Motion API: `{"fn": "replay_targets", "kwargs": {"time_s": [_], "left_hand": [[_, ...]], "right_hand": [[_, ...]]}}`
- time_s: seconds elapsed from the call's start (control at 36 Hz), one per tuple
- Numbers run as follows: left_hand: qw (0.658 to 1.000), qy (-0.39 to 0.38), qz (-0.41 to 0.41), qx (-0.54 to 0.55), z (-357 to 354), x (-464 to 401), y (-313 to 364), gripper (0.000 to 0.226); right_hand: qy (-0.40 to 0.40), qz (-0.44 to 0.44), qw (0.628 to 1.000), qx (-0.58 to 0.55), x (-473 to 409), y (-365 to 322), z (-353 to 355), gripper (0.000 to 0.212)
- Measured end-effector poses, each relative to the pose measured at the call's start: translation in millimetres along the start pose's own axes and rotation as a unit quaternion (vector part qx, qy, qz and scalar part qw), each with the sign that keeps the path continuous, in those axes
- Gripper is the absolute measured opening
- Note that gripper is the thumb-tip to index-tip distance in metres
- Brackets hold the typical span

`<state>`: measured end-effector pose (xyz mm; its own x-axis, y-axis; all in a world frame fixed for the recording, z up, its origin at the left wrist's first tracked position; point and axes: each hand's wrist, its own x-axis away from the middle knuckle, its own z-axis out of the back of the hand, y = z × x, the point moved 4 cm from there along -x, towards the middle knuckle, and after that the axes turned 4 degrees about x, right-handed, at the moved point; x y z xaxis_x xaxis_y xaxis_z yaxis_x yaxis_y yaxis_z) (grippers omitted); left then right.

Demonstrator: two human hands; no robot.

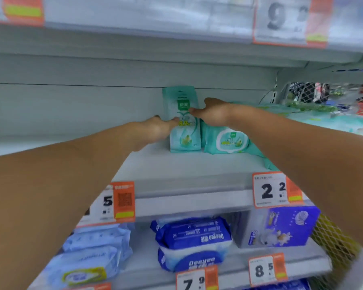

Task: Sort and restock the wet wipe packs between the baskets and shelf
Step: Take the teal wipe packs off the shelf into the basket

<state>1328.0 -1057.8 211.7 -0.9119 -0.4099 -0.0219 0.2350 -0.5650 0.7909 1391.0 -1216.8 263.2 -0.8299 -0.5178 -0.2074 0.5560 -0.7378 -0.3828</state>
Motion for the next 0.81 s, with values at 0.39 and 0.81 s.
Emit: {"fn": "replay_targets", "kwargs": {"time_s": [0.39, 0.81], "left_hand": [[0.981, -0.03, -0.085, -0.171, -171.1, 284.4, -212.4, 0.008], [0.81, -0.439, 0.234, -0.312, -232.9, 369.7, -412.7, 0.047]], "right_hand": [[0.03, 0.0, 0.985, -0.167, 318.9, 43.0, -289.7, 0.019], [-0.473, 0.163, 0.85, 0.164, 458.5, 71.6, -492.4, 0.108]]}}
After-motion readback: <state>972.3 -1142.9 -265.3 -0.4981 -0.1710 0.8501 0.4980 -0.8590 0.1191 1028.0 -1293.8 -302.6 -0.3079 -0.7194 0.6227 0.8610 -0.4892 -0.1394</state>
